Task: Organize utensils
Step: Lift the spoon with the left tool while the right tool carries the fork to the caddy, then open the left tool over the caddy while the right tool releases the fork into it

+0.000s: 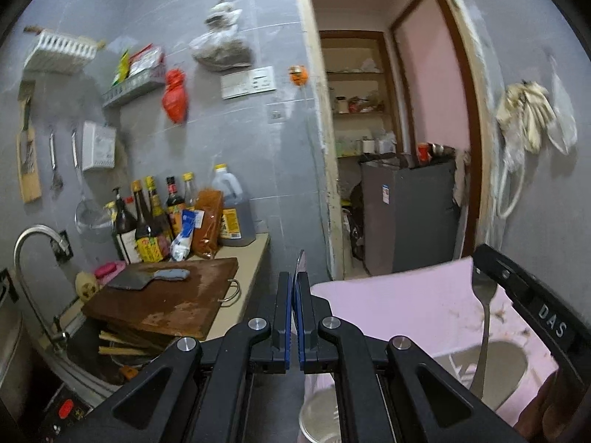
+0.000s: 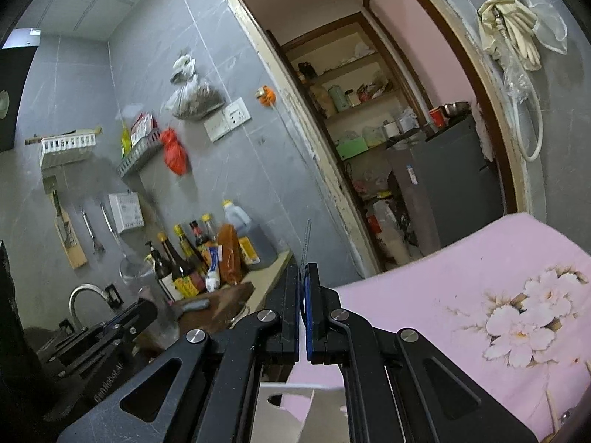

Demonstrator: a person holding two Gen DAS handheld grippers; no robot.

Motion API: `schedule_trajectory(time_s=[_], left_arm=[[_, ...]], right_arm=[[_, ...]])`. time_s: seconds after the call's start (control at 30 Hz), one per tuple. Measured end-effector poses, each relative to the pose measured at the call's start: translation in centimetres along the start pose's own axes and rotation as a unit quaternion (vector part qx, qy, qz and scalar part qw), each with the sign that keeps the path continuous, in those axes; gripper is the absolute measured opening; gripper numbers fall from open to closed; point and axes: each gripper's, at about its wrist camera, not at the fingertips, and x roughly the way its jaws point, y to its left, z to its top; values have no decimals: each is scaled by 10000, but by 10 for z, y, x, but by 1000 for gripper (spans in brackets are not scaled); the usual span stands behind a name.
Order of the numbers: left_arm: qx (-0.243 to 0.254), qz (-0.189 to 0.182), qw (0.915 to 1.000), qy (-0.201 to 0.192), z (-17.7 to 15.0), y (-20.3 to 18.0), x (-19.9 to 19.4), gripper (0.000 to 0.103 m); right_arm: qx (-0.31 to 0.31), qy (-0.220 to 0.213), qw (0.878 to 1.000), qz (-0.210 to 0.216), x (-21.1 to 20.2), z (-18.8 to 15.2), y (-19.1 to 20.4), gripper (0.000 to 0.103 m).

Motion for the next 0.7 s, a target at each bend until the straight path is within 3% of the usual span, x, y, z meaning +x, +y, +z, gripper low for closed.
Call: schedule_trajectory(time_s=[0.17, 0.3, 0.4, 0.57, 0.7], left_arm=[[205, -204, 9994, 164, -10, -7, 2, 4], [-384, -676, 9957, 501, -11, 6, 5, 5], [-720, -895, 9911, 678, -13, 15, 6, 21], [-1241, -1018, 9844, 724, -12, 29, 3, 40], [-1400, -1015, 9830, 610, -4, 29, -6, 53]], right_arm=[[128, 122, 9998, 60, -3, -8, -8, 3], [221, 214, 9995, 31, -7, -9, -12, 7], [186, 181, 9996, 79, -12, -6, -11, 25], [136, 77, 9998, 85, -27, 9, -13, 30], [-44, -78, 9999, -80, -51, 26, -17, 52]])
